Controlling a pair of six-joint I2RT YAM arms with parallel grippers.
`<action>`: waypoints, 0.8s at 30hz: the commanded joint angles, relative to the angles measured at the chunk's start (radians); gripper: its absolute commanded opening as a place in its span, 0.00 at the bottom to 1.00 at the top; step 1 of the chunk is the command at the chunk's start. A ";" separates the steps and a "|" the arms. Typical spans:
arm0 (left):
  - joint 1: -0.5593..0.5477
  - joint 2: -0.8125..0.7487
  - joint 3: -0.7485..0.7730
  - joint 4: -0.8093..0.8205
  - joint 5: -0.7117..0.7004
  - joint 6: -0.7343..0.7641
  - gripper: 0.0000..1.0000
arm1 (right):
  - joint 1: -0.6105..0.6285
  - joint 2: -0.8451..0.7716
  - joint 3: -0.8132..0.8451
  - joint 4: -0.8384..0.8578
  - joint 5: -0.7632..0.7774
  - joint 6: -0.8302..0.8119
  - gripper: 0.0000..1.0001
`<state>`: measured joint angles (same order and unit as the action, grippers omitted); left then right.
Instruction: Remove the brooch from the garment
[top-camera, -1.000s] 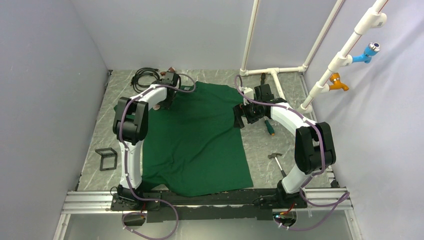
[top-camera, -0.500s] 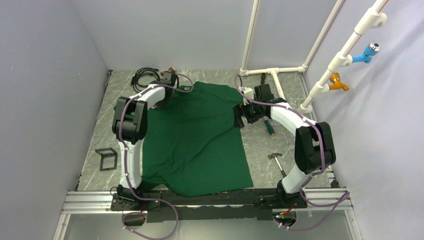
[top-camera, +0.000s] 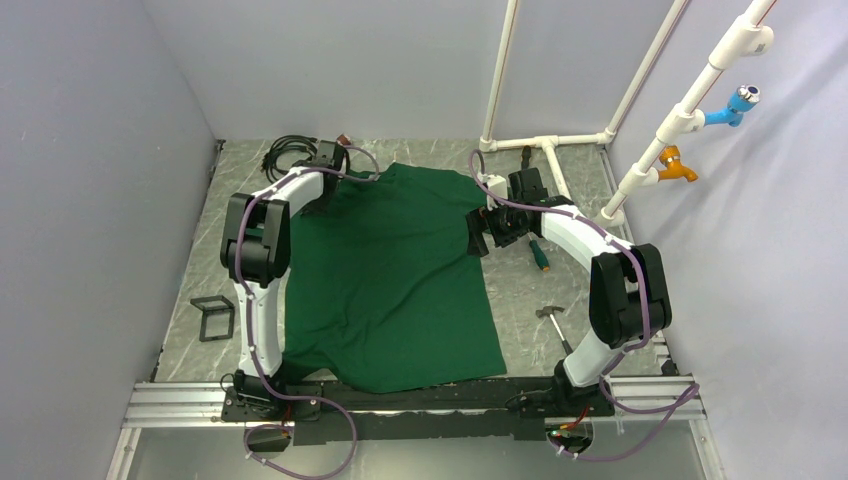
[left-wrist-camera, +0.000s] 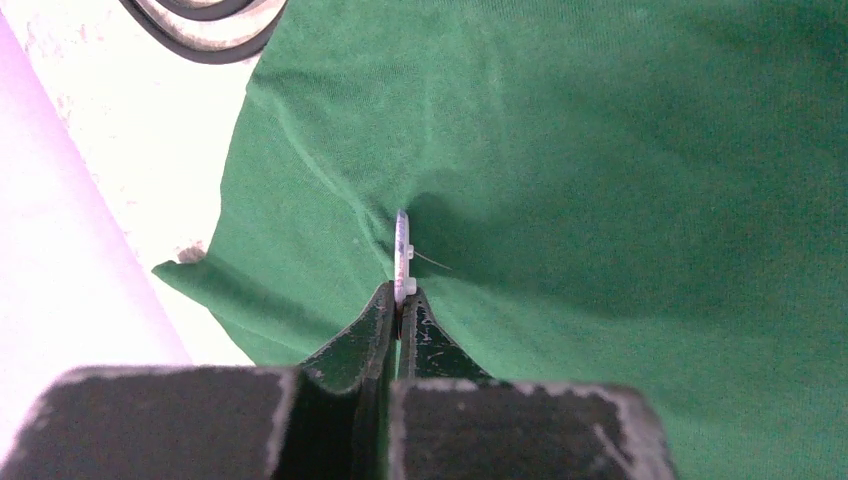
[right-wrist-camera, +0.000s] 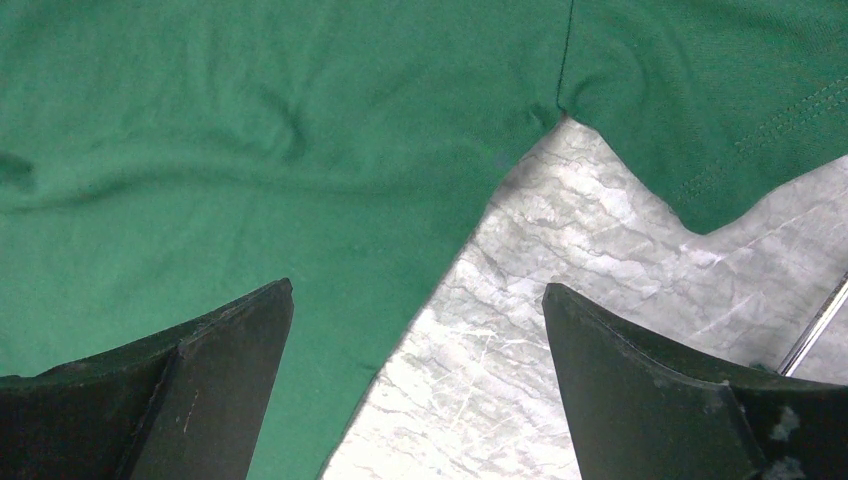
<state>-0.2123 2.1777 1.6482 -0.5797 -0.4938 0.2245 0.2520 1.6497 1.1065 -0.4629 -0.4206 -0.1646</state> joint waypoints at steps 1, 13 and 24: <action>0.006 -0.061 0.036 0.004 0.010 0.000 0.00 | 0.000 -0.001 0.042 0.001 -0.010 -0.019 1.00; 0.016 -0.324 -0.040 -0.080 0.414 0.068 0.00 | -0.002 -0.045 0.025 0.011 -0.094 -0.027 1.00; 0.016 -0.560 -0.193 -0.143 1.030 0.143 0.01 | 0.000 -0.277 -0.073 0.118 -0.338 -0.006 1.00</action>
<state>-0.1951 1.6966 1.5341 -0.6819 0.2081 0.3141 0.2520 1.5131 1.0737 -0.4500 -0.6098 -0.1719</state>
